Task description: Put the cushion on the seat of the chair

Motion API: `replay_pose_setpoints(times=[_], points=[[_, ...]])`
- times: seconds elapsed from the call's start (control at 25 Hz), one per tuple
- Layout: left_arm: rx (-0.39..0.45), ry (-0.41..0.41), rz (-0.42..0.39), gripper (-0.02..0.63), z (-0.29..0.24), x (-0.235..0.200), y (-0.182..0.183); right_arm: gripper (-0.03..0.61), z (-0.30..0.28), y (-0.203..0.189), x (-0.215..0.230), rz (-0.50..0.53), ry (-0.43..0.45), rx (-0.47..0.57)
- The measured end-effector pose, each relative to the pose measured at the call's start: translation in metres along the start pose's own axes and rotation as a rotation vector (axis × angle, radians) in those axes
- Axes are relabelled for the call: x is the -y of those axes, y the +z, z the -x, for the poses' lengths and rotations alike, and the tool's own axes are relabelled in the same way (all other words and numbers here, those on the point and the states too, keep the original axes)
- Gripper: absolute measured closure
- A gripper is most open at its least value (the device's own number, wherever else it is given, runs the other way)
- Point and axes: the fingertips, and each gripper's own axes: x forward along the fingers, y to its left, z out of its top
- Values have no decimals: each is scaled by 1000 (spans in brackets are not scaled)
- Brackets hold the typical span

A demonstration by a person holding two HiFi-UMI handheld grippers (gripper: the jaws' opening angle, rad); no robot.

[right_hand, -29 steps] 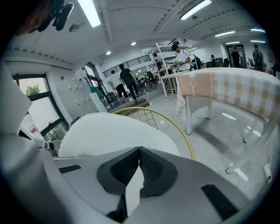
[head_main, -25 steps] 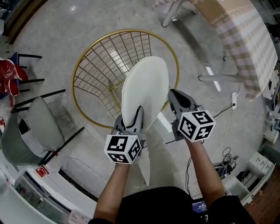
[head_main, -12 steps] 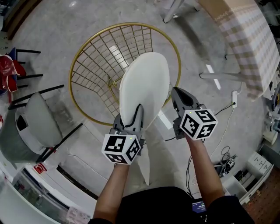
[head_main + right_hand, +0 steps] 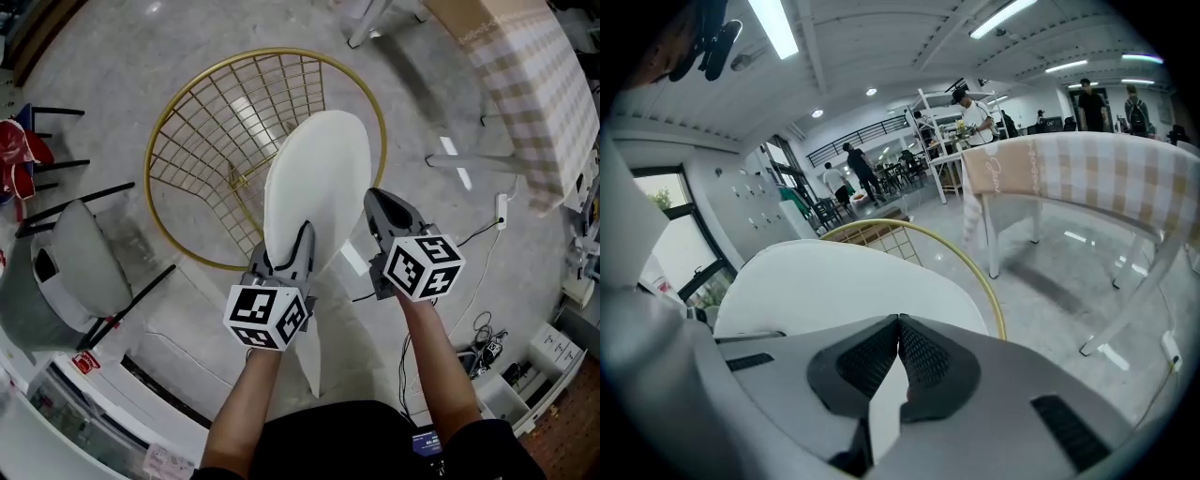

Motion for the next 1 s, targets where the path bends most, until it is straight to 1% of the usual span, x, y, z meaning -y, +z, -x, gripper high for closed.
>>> replay_pose_setpoints(times=[0.32, 0.68, 0.92, 1.0], points=[[-3, 31, 21, 561, 0, -22, -5, 558, -12, -15, -8, 13, 24, -39], [-12, 65, 49, 561, 1, -44, -13, 558, -30, -18, -21, 40, 58, -66], [-5, 95, 78, 561, 14, -64, -23, 558, -42, -31, -42, 68, 85, -93], [-7, 108, 84, 561, 11, -68, -27, 558, -46, -34, -43, 75, 96, -107]])
